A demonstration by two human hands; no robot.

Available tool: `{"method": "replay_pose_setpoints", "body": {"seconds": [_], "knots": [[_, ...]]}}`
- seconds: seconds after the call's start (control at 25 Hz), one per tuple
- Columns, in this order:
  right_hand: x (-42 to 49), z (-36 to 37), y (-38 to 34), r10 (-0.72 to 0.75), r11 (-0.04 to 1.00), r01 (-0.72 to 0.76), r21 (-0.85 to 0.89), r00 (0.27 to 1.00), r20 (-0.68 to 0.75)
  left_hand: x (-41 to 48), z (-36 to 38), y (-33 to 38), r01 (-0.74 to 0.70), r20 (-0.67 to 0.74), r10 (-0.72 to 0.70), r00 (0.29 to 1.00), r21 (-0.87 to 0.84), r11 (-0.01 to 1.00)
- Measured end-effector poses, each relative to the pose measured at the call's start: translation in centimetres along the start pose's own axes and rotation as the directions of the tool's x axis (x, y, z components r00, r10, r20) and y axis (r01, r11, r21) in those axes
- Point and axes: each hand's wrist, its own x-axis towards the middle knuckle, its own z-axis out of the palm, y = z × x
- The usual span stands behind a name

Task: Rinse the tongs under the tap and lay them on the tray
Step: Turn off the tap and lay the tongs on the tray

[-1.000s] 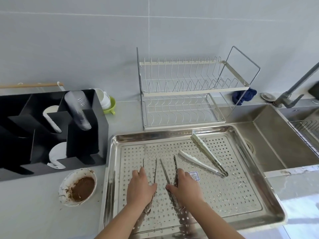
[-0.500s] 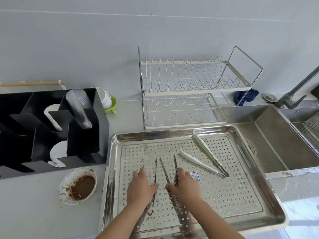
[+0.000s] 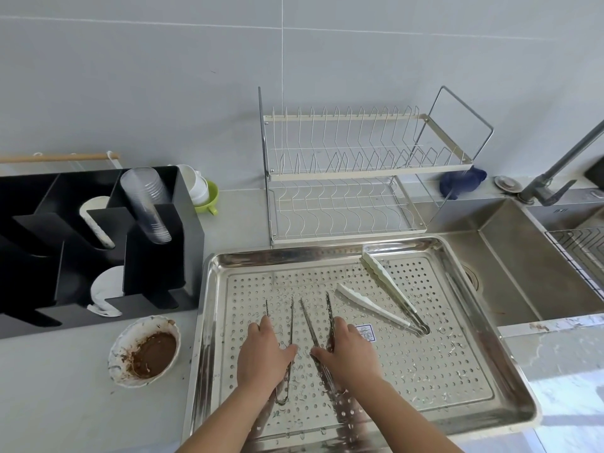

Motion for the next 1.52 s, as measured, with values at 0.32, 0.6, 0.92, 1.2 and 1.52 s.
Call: {"method": "replay_pose_setpoints", "body": {"seconds": [0.32,0.6,0.92,1.2,1.52], "knots": [[-0.6,-0.3,0.2,0.007,1.000,-0.007,0.029,1.000,-0.014,-0.4,-0.2,-0.1,0.018,-0.004,-0.018,1.000,0.000,1.000],[-0.5,0.2,0.4,0.000,1.000,0.000,0.009,1.000,-0.012,-0.1,0.0,-0.4,0.030,0.010,-0.030,1.000,-0.050,0.998],[-0.4,0.2,0.3,0.011,0.999,-0.011,0.037,1.000,-0.002,-0.2,0.1,-0.6,0.029,0.011,-0.029,1.000,-0.048,0.998],[-0.7,-0.2,0.2,0.025,0.995,-0.025,0.095,1.000,-0.002,-0.1,-0.1,-0.6,0.053,0.044,-0.048,0.998,-0.122,0.991],[-0.6,-1.1,0.8,0.030,0.988,-0.021,0.150,0.998,-0.055,0.6,-1.4,-0.8,0.027,0.042,-0.023,0.999,-0.081,0.996]]}}
